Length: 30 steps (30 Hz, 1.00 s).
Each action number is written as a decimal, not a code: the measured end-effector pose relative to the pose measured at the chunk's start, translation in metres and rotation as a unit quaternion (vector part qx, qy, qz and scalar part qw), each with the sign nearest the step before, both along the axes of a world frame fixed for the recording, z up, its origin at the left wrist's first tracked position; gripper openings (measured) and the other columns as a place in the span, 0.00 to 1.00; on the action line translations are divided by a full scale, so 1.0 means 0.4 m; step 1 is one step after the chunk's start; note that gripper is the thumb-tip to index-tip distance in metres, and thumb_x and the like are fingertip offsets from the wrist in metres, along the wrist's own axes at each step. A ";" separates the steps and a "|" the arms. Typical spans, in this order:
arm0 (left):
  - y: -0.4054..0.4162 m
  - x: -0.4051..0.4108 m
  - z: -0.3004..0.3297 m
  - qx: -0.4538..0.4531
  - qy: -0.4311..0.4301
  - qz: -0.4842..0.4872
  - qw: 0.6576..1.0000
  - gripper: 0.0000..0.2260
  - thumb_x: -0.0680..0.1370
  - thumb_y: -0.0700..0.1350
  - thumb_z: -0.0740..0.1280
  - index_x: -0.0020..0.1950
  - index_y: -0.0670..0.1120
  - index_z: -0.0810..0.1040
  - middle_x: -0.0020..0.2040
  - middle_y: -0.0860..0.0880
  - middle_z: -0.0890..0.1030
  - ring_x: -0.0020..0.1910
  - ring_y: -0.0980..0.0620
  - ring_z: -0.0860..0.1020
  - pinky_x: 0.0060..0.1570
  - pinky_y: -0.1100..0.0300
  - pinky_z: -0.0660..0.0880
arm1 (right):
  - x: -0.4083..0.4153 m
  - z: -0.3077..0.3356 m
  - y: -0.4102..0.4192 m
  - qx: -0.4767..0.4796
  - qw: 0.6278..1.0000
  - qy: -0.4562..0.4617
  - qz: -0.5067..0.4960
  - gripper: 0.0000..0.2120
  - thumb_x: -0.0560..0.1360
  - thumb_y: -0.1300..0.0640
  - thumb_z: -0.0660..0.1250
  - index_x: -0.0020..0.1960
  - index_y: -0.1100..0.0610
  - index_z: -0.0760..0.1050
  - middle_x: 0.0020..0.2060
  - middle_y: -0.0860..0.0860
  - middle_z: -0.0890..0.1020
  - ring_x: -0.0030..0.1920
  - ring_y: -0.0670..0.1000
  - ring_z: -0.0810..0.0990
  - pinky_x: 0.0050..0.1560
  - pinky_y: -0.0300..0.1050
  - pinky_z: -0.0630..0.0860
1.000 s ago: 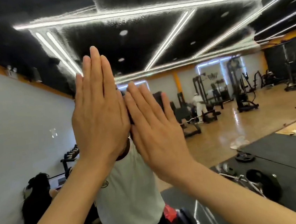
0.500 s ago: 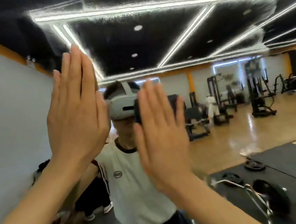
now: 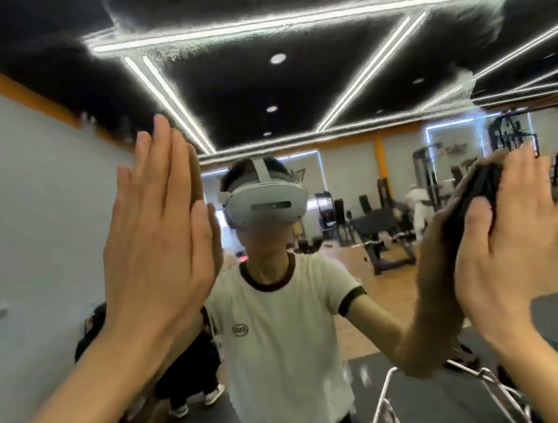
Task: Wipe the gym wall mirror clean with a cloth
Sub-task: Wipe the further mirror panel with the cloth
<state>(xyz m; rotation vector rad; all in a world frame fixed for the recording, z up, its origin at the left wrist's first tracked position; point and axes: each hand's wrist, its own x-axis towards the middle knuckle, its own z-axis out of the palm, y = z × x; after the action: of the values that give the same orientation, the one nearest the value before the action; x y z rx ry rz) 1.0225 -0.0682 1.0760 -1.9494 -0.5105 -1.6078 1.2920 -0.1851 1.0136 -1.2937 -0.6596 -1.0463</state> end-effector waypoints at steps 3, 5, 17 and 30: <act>-0.030 0.087 -0.006 0.011 0.024 -0.014 1.000 0.26 0.84 0.45 0.49 0.83 0.39 0.51 0.83 0.44 0.50 0.82 0.48 0.47 0.79 0.58 0.39 | -0.182 0.004 0.086 -0.051 0.991 -0.123 0.032 0.25 0.82 0.55 0.53 0.77 0.64 0.61 0.77 0.60 0.65 0.77 0.61 0.61 0.77 0.47 0.47; -0.050 0.146 -0.002 0.017 0.021 -0.025 0.999 0.26 0.84 0.44 0.49 0.82 0.39 0.51 0.83 0.43 0.50 0.82 0.48 0.47 0.79 0.58 0.39 | -0.238 -0.005 0.113 -0.143 0.942 -0.302 0.009 0.25 0.83 0.55 0.52 0.79 0.61 0.60 0.78 0.57 0.62 0.79 0.55 0.57 0.80 0.52 0.46; -0.047 0.205 0.009 0.012 -0.002 0.026 1.000 0.27 0.84 0.45 0.48 0.83 0.40 0.48 0.83 0.44 0.48 0.82 0.48 0.46 0.79 0.60 0.37 | 0.170 0.070 -0.104 0.001 0.998 -0.026 0.052 0.23 0.84 0.60 0.55 0.78 0.60 0.62 0.78 0.55 0.64 0.80 0.52 0.54 0.80 0.46 0.39; -0.013 0.207 0.006 0.012 0.005 0.013 1.000 0.27 0.85 0.50 0.45 0.83 0.49 0.42 0.84 0.49 0.45 0.82 0.50 0.44 0.80 0.50 0.42 | 0.212 0.148 -0.095 -0.148 0.952 -0.267 -0.017 0.26 0.82 0.58 0.53 0.79 0.60 0.59 0.78 0.57 0.63 0.80 0.55 0.56 0.80 0.55 0.47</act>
<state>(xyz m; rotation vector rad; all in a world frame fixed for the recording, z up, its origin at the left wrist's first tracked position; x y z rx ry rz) 1.1051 -0.0735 1.0784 -1.9250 -0.5071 -1.5799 1.3767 -0.2230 1.0727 -1.2808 -1.2454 -1.3800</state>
